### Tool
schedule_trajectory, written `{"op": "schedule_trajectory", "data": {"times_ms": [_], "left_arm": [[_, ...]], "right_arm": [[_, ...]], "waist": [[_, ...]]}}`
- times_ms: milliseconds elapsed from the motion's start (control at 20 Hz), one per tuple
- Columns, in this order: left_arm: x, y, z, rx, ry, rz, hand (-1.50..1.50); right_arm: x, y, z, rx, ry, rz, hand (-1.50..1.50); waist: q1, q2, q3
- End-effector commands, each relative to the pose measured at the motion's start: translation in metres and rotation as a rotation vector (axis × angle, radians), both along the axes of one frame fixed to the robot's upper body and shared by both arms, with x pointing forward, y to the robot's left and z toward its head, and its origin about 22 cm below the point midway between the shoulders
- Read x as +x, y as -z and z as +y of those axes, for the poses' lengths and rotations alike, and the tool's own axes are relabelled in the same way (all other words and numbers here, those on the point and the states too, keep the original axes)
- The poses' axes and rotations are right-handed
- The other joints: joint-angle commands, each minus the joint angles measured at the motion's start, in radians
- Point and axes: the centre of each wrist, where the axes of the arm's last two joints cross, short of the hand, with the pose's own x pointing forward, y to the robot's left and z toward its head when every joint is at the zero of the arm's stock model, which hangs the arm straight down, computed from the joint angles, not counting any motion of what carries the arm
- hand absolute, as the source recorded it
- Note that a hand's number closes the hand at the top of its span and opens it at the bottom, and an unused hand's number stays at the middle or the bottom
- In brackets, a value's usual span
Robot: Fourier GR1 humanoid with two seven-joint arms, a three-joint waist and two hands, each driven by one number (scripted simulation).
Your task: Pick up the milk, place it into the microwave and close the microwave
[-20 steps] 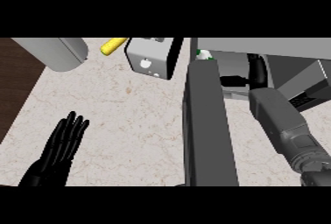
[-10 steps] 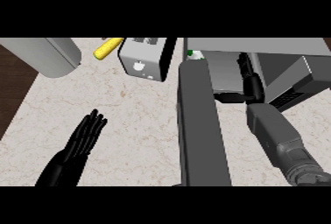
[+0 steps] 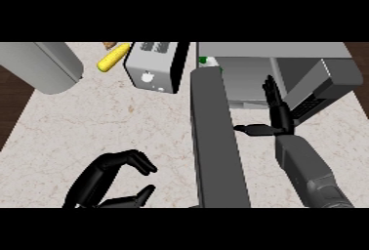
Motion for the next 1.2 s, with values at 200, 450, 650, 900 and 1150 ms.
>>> {"op": "schedule_trajectory", "data": {"times_ms": [200, 450, 650, 900, 1150], "left_arm": [[0.024, 0.02, -0.031, 0.074, 0.053, 0.023, 1.5], [0.044, 0.026, -0.043, 0.208, 0.165, 0.083, 1.5], [0.034, 0.056, -0.067, 0.202, 0.232, 0.122, 1.5], [0.024, 0.066, -0.105, 0.195, 0.294, 0.175, 1.5], [0.005, 0.08, -0.14, 0.232, 0.381, 0.113, 1.5]], "right_arm": [[-0.035, 0.023, -0.021, 0.026, -0.031, 0.007, -1.5], [-0.058, 0.032, -0.031, 0.016, -0.06, -0.009, -1.5], [-0.085, 0.033, -0.043, 0.001, -0.083, -0.025, -1.5], [-0.087, -0.008, -0.064, 0.002, -0.069, -0.069, -1.5], [-0.143, -0.009, -0.076, 0.006, -0.032, -0.073, -1.5]], "waist": [[-0.02, -0.009, -0.002], [-0.052, -0.014, -0.003], [-0.056, -0.016, -0.004], [-0.06, -0.015, -0.005], [-0.064, -0.013, -0.004]]}}
